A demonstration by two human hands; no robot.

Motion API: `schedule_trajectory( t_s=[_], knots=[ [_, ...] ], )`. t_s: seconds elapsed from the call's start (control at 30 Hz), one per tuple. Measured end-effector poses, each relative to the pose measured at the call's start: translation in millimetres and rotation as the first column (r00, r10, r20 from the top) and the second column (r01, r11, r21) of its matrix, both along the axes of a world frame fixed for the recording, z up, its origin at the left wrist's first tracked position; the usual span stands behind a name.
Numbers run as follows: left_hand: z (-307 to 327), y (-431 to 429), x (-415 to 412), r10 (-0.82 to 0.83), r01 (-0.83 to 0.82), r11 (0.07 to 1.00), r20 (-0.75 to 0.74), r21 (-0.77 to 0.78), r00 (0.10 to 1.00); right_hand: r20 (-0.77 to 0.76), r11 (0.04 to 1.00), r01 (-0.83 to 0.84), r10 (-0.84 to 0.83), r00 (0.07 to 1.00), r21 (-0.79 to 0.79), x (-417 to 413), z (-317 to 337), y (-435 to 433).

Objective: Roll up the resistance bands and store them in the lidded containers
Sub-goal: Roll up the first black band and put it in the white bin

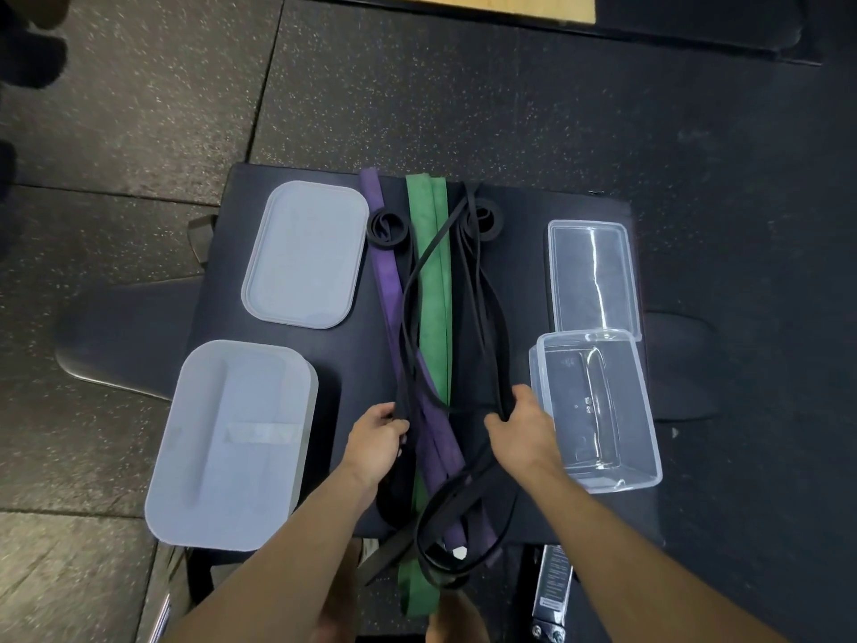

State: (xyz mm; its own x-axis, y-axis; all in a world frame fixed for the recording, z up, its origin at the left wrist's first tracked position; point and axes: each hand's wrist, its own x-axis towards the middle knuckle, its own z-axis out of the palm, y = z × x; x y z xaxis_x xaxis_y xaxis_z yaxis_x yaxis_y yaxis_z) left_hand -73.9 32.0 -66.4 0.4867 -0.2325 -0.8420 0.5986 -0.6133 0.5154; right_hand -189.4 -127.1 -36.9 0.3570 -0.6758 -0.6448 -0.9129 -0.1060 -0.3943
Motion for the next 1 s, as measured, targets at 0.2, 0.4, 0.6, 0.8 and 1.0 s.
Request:
schedule_trajectory(
  t_s=[0.2, 0.4, 0.6, 0.8, 1.0],
  knots=[
    [1, -5, -3, -0.007, 0.007, 1.0, 0.0, 0.01, 1.0, 0.001, 1.0, 0.001, -0.001, 1.0, 0.029, -5, -4, 2],
    [-1, -11, -8, -0.038, 0.039, 0.998, -0.011, 0.045, 0.999, 0.029, 0.998, 0.037, -0.038, 0.999, 0.052, -14, -5, -2],
    [2, -24, -12, -0.032, 0.031, 0.997, 0.009, 0.067, 0.999, 0.062, 0.997, 0.054, -0.057, 0.996, 0.051, -24, -3, -11],
    [-1, -34, -22, -0.038, 0.039, 0.997, -0.01, 0.062, 0.999, 0.109, 0.998, 0.06, -0.063, 0.992, 0.024, -30, -3, -23],
    [2, -40, -29, -0.023, 0.023, 1.0, -0.005, -0.016, 1.0, 0.099, 0.997, 0.017, -0.025, 0.995, 0.078, -36, -4, -25]
  ],
)
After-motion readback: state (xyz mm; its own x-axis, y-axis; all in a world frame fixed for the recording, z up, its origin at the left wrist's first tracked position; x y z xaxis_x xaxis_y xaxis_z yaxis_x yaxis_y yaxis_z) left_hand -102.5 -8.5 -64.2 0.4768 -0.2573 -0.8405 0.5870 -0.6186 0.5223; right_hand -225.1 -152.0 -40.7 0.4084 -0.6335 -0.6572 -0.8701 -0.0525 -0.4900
